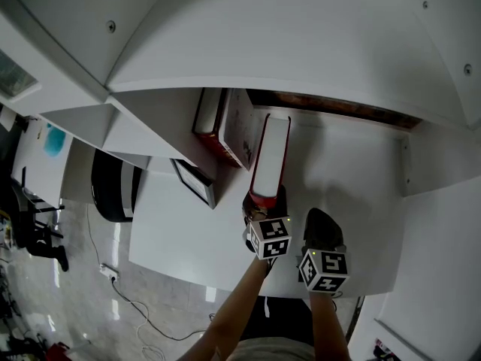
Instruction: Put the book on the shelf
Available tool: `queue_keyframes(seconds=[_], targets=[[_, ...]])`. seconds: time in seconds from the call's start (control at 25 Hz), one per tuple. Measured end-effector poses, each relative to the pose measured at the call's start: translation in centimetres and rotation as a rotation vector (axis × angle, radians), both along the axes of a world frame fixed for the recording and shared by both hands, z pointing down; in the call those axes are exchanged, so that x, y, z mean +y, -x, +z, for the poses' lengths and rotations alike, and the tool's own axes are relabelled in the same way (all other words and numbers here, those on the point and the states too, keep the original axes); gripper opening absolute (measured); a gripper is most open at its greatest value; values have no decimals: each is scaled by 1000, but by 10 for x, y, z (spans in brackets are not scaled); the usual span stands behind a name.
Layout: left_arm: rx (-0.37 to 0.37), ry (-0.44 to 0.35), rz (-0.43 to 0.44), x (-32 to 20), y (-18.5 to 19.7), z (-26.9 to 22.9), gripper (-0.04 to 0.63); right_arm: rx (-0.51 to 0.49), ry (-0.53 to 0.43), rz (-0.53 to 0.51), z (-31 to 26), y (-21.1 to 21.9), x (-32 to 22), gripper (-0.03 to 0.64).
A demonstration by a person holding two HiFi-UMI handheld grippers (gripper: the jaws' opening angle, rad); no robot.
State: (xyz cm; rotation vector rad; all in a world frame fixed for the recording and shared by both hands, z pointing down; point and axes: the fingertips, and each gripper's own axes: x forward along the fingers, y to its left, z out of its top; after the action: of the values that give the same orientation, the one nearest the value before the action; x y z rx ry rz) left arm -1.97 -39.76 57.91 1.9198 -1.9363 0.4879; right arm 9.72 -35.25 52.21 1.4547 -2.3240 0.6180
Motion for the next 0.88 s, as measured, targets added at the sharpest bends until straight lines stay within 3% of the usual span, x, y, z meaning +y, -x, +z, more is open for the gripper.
queue_keyframes(seconds=[0.88], targets=[[-39,-42,-5,-35,0,6,244,3,9,5,6,-8,-15,15]])
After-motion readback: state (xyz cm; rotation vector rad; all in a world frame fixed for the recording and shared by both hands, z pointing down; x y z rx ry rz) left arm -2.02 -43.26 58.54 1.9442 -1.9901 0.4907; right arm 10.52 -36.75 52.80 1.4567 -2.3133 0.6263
